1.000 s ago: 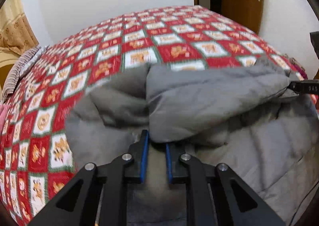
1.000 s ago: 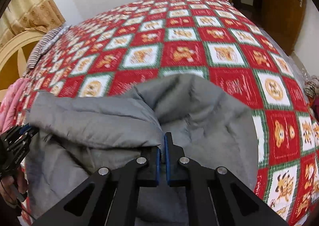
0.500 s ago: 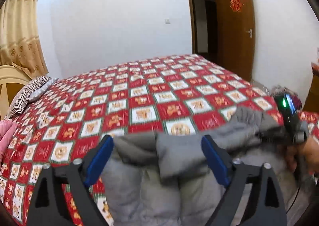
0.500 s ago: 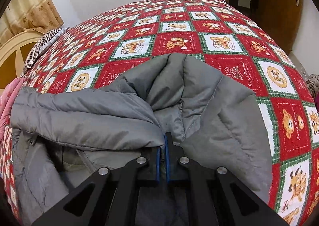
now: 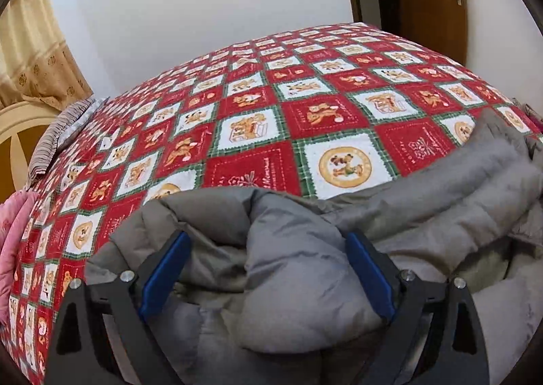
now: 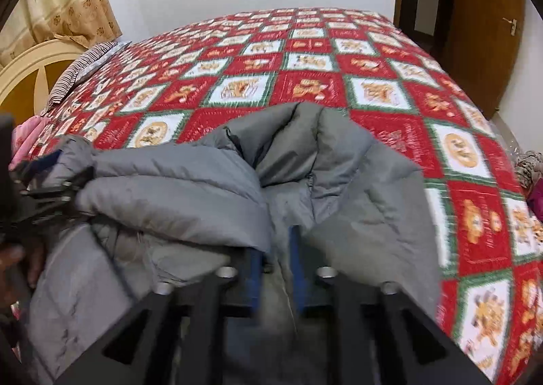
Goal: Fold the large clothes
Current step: 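Lift the hem with both grippers and fold it over toward the collar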
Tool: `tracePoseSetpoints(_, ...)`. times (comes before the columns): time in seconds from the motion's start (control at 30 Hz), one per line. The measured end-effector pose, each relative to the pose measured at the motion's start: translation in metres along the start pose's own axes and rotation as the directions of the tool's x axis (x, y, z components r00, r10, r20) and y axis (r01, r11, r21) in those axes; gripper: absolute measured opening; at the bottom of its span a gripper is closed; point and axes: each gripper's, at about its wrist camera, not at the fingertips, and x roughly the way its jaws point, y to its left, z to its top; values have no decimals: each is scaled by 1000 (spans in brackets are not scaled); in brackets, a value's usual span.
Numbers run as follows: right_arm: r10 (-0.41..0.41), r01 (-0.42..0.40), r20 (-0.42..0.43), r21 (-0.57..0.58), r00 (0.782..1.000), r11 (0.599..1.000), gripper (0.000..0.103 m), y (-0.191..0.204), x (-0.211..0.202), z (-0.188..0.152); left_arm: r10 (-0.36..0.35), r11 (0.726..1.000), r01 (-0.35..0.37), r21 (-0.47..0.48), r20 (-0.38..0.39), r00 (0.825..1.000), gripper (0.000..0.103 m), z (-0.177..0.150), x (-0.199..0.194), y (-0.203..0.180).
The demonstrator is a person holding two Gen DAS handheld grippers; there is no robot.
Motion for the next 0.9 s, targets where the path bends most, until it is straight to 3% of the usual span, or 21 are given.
tracePoseSetpoints(0.13, -61, 58, 117, 29, 991, 998, 45, 6, -46, 11, -2, 1000, 2, 0, -3, 1000, 96, 1, -1, -1)
tracePoseSetpoints(0.23, -25, 11, 163, 86, 986, 996, 46, 12, -58, 31, 1, 1000, -1, -17, 12, 1000, 96, 9, -12, 1)
tracePoseSetpoints(0.4, 47, -59, 141, 84, 989, 995, 46, 41, -13, 56, -56, 994, 65, -85, 109, 992, 103, 32, -37, 7)
tracePoseSetpoints(0.47, 41, -51, 106, 95, 994, 994, 46, 46, 9, 52, -72, 993, 79, -87, 86, 994, 103, 34, -29, 1)
tracePoseSetpoints(0.6, 19, -25, 60, 100, 998, 995, 46, 47, 38, 35, -53, 996, 49, -76, -42, 998, 103, 13, 17, -11)
tracePoseSetpoints(0.7, 25, -29, 44, 92, 999, 995, 46, 44, 45, 26, -90, 988, 83, -130, -54, 994, 103, 3, 26, -5)
tracePoseSetpoints(0.9, 17, -17, 0, 75, 1000, 997, 46, 44, 61, 21, -96, 988, 82, -134, -103, 990, 103, -1, 40, -9)
